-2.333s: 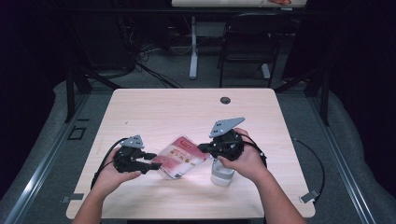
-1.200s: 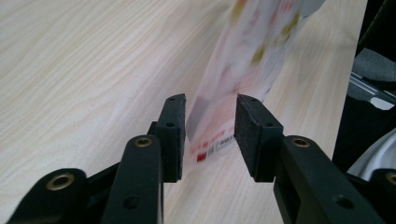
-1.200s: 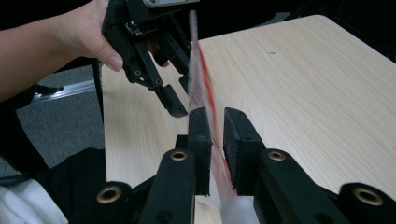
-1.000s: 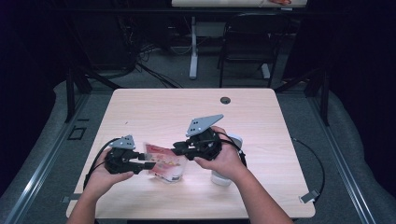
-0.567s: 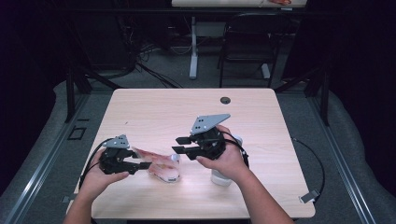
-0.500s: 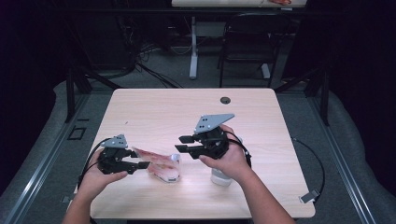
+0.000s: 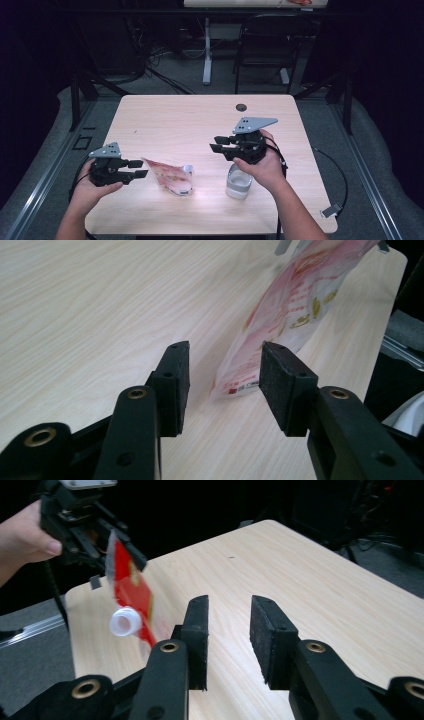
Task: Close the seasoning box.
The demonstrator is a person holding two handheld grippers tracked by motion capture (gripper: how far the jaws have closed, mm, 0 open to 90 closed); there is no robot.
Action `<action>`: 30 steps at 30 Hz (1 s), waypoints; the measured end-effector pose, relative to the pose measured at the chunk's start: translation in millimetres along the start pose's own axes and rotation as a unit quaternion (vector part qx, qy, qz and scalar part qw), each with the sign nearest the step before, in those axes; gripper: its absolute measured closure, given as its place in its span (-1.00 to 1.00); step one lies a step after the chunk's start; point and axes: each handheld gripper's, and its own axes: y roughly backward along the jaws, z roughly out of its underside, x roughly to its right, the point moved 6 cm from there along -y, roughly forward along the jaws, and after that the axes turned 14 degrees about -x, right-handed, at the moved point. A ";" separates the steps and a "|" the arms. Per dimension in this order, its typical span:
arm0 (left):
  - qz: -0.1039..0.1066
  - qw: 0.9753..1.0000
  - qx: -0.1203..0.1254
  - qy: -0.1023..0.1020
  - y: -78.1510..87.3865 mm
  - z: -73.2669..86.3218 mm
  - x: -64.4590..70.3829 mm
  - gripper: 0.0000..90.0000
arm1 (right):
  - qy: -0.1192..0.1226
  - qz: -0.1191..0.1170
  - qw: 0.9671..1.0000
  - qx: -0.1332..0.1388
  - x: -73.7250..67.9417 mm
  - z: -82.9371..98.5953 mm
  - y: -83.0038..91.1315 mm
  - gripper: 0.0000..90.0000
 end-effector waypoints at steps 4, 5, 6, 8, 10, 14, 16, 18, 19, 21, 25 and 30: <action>-0.005 1.000 0.005 0.005 3.8 2.6 -3.9 0.28 | -0.012 0.024 1.000 0.001 9.4 3.5 6.2 0.60; -0.006 1.000 0.007 0.007 4.7 3.2 -5.0 0.28 | -0.015 0.025 1.000 0.000 11.5 4.7 7.5 0.62; -0.007 1.000 0.008 0.009 5.6 3.9 -6.5 0.29 | -0.019 0.028 0.999 0.000 13.8 5.8 8.9 0.64; -0.010 1.000 0.015 0.021 7.3 5.9 -10.4 0.30 | -0.025 0.036 0.999 0.002 18.4 8.0 11.7 0.69; -0.011 1.000 0.015 0.024 7.3 6.6 -11.4 0.30 | -0.028 0.042 0.999 0.001 21.0 9.3 13.1 0.70; -0.015 0.999 0.016 0.036 5.3 8.2 -14.9 0.30 | -0.045 0.061 0.997 0.001 33.1 15.8 18.7 0.82; -0.017 0.999 0.015 0.037 5.1 8.4 -15.8 0.30 | -0.048 0.065 0.997 0.002 35.3 16.7 19.8 0.85; -0.020 0.999 0.016 0.044 4.7 9.2 -18.1 0.30 | -0.058 0.082 0.995 -0.001 45.1 20.7 23.5 0.94; -0.020 0.999 0.016 0.044 4.7 9.2 -18.1 0.30 | -0.058 0.082 0.995 -0.001 45.1 20.7 23.5 0.94; -0.022 0.999 0.018 0.046 4.8 9.8 -19.1 0.30 | -0.079 0.095 0.992 -0.001 57.4 27.5 25.1 1.00; -0.025 0.998 0.022 0.051 6.6 10.3 -20.9 0.30 | -0.090 0.102 0.991 -0.006 66.1 34.1 27.8 1.00; -0.029 0.998 0.022 0.054 6.8 10.7 -21.9 0.30 | -0.101 0.112 0.989 -0.008 76.1 42.4 29.0 1.00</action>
